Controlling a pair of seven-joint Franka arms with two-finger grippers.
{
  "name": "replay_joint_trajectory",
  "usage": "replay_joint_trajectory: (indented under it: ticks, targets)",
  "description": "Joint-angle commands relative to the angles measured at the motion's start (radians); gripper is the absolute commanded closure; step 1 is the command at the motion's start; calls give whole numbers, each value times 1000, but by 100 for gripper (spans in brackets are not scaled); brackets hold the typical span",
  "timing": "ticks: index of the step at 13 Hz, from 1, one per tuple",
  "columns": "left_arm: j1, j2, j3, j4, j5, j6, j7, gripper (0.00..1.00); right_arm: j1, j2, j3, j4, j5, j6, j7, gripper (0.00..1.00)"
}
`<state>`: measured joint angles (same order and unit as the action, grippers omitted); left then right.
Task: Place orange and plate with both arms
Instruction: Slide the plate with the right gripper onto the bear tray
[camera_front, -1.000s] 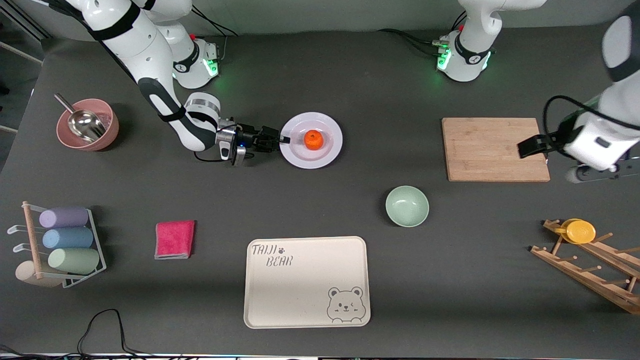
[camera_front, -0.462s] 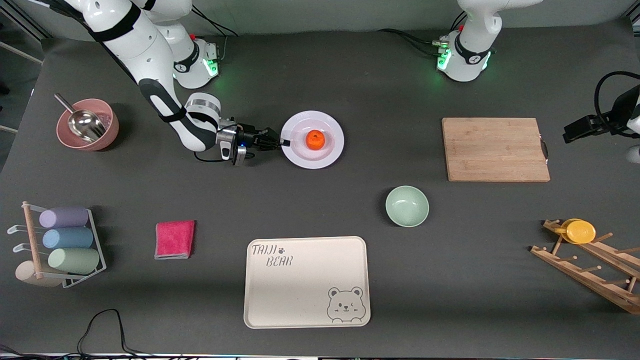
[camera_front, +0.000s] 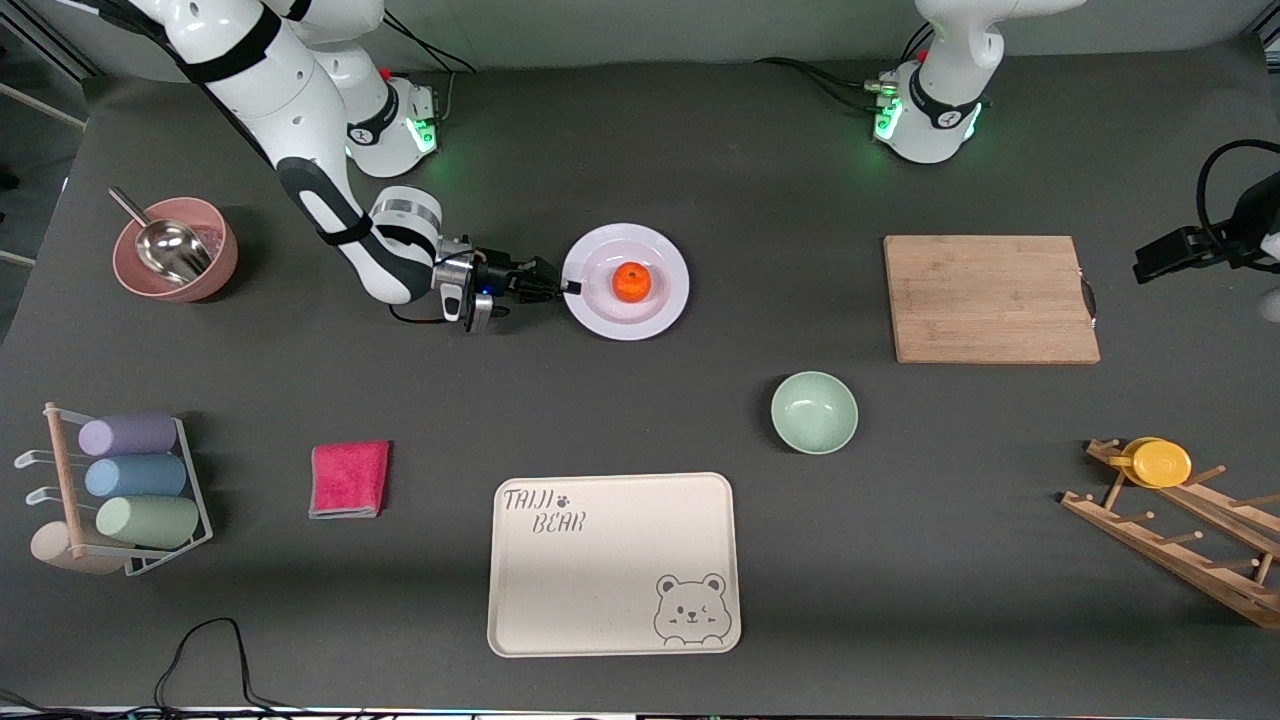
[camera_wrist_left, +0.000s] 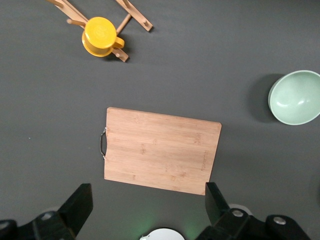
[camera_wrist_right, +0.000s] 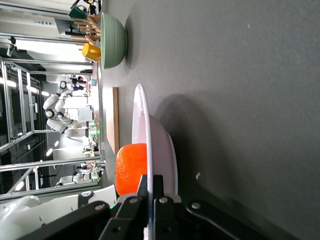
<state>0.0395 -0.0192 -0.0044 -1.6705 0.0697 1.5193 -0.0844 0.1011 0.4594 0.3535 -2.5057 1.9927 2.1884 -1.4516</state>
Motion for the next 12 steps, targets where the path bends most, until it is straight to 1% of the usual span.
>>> replay_joint_trajectory:
  ticks: [1,5,7,10,12]
  targets:
    - [-85,-10,67,-18,7,-5,12,0,0,-31,12,22,29,11,59,100]
    - [-75,-2,69,-18,7,-11,14,0,0,-82,12,56,29,11,158,100]
    - [-76,2,67,-20,7,-22,12,0,-1,-85,9,106,28,13,209,100]
    - [-76,4,67,-18,7,-22,12,0,-6,-73,-5,255,5,25,347,100]
    - [-75,7,67,-18,7,-19,14,0,-6,-38,-24,385,-72,76,442,100]
